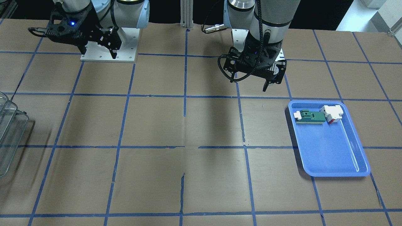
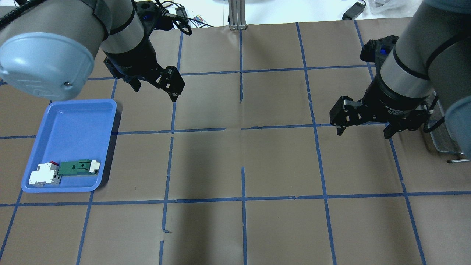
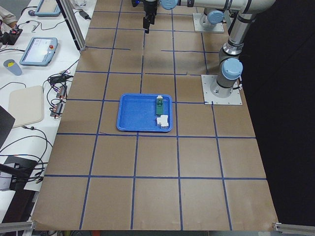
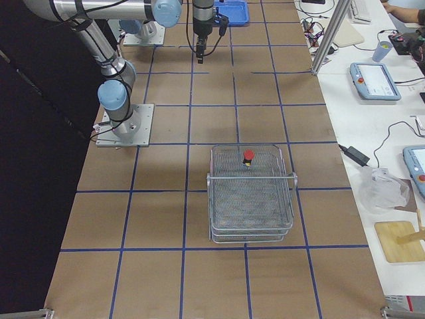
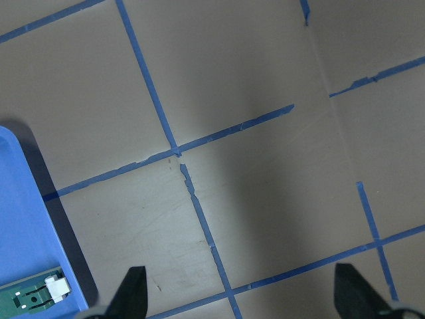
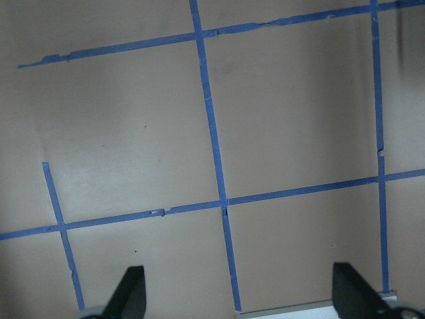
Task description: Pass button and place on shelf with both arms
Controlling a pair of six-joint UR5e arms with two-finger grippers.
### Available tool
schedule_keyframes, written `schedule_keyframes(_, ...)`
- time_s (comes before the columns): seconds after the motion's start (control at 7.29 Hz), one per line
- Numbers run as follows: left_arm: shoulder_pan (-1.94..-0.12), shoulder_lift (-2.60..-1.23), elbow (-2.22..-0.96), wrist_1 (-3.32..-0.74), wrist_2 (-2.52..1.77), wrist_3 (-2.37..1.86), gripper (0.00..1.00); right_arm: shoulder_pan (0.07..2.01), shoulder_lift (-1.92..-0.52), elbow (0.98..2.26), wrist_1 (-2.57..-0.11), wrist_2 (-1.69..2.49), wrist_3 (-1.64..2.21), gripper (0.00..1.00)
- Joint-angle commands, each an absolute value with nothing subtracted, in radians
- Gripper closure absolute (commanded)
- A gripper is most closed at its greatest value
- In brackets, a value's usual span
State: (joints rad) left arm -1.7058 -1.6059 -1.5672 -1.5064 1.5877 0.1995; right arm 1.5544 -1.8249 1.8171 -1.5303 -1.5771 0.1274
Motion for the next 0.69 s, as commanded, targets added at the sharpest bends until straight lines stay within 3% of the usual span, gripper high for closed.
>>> schedule_keyframes(0.0,-1.706,-1.606,-1.568,-1.506,1.589,0.199,0.0,1.559,-1.838,1.824,-1.529,-1.548,0.141,0.0)
schedule_keyframes(0.55,-1.706,-1.605,-1.572,-1.506,1.589,0.201,0.0,1.557,-1.835,1.824,-1.531,-1.56,0.141,0.0)
